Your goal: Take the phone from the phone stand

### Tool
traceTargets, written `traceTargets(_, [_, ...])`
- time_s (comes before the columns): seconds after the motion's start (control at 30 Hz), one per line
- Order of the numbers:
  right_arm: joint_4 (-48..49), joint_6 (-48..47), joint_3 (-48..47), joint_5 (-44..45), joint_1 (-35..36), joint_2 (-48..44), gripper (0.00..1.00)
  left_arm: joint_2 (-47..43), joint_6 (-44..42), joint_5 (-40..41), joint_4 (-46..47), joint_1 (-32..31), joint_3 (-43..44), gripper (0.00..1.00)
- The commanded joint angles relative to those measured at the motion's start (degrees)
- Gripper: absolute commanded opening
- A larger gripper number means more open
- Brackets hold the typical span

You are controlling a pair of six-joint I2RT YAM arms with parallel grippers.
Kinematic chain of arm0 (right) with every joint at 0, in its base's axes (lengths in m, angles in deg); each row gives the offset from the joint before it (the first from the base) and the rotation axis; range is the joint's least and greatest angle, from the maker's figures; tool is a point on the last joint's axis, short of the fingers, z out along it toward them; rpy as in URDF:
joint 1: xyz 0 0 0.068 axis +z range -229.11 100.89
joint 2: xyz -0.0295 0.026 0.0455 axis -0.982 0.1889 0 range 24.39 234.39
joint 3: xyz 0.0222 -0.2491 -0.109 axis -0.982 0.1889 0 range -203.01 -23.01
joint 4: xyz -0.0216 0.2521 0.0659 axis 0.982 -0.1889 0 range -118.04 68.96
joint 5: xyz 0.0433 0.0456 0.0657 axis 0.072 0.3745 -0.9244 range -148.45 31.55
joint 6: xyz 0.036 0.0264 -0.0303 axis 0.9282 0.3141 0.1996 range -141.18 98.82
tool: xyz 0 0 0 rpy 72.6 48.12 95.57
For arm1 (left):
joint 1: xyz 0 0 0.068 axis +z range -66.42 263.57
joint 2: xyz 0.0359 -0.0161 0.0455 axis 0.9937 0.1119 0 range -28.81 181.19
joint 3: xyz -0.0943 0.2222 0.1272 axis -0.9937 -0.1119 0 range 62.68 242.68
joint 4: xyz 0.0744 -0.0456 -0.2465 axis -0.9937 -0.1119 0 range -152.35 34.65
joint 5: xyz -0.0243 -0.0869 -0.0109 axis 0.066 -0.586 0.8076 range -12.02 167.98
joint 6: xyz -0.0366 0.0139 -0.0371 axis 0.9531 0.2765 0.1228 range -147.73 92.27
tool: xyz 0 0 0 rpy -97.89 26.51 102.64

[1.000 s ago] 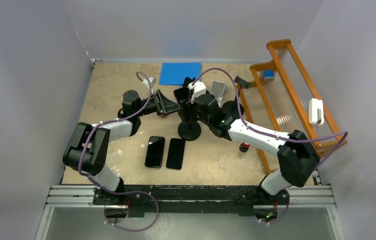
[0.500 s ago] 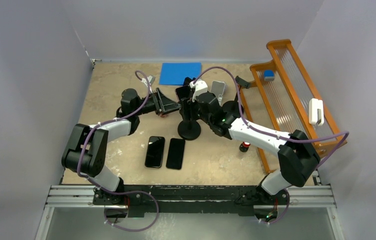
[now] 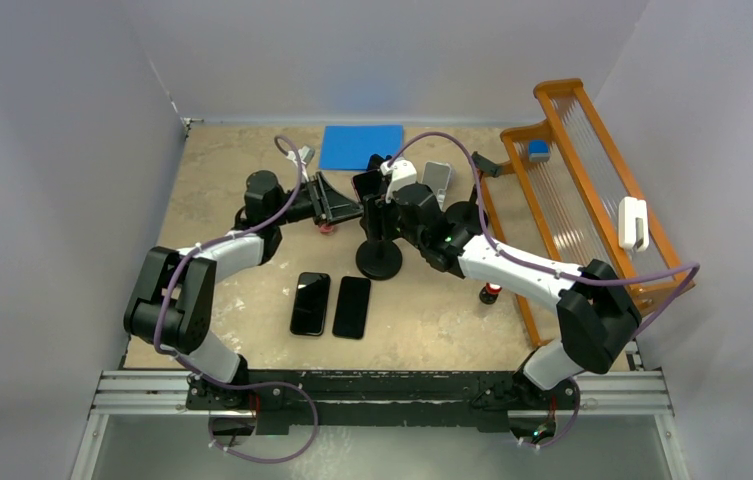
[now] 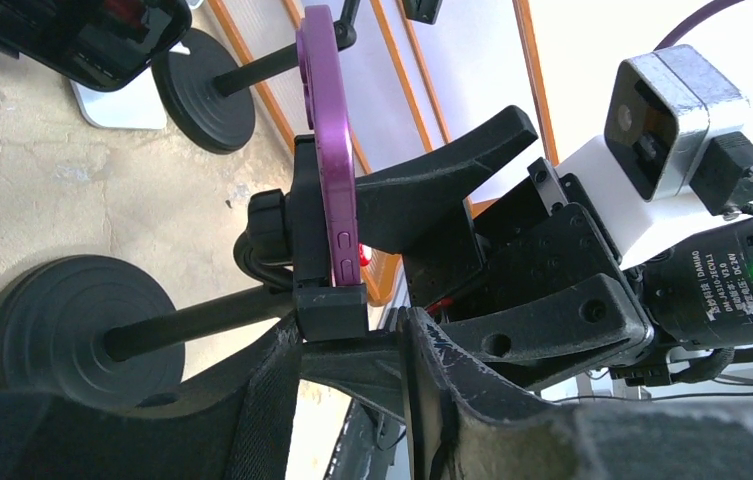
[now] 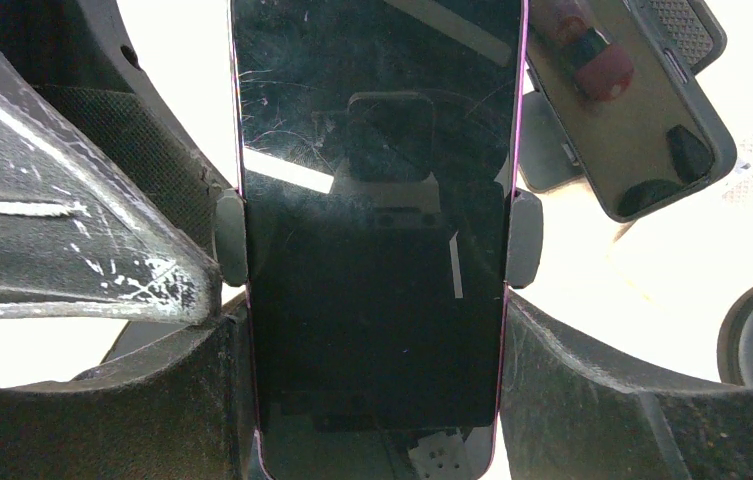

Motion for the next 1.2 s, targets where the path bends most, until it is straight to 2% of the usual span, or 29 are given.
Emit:
traceTargets(0.0, [-1.8, -0.3, -2.3, 2.3, -0.3, -0.9, 0.0, 0.0, -1.9, -0.6, 0.5, -0.6, 3.0, 0.36])
traceTargets(0.1, [-2.1, -0.3, -2.5, 2.5, 0.1, -0.6, 0.0, 0.1, -2.3, -0.4, -0.5, -0.8, 3.7, 0.31])
traceTargets(0.27, [-2.3, -0.7, -2.3, 3.0, 0.8, -0.8, 0.0, -0.2, -3.8, 0.3, -2.4, -0.9, 4.2, 0.16])
traceTargets(0.33, [-2.2, -0.9, -2.2, 3.4, 1.2, -1.0, 0.0, -0.1, -3.9, 0.5, -2.7, -0.9, 4.2, 0.14])
traceTargets(0.4, [-2.5, -1.1, -2.3, 3.9, 1.6, -0.8, 0.0, -0.1, -3.9, 0.5, -2.7, -0.9, 4.1, 0.18])
traceTargets(0.5, [-2.9, -1.3, -2.5, 4.5, 2.0, -0.7, 0.0, -0.4, -3.5, 0.7, -2.3, -0.9, 4.2, 0.33])
traceTargets(0.57, [-3.0, -1.3, -2.7, 4.8, 2.1, -0.8, 0.0, -0.6, -3.5, 0.9, -2.8, -1.0, 4.8, 0.39])
traceTargets(0.67, [-3.3, -1.4, -3.0, 5.0, 2.4, -0.7, 0.0, -0.8, -4.8, 1.2, -5.3, -1.1, 6.3, 0.4])
traceTargets(0.8, [-3.6, -1.3, -3.3, 5.3, 2.6, -0.7, 0.0, -1.1, -5.4, 1.4, -6.1, -1.1, 6.2, 0.3])
traceTargets(0.87, [-3.7, -1.1, -3.3, 5.5, 2.6, -0.7, 0.0, -1.3, -5.3, 1.3, -5.7, -1.1, 5.5, 0.29])
traceTargets(1.03, [-3.9, -0.6, -3.3, 6.6, 2.6, -0.8, 0.0, -1.9, -5.3, 0.7, -5.4, -1.1, 4.1, 0.38])
traceTargets(1.17, [-3.9, -0.5, -3.2, 6.7, 2.6, -0.8, 0.0, -2.5, -5.5, 0.4, -5.6, -1.1, 3.3, 0.4])
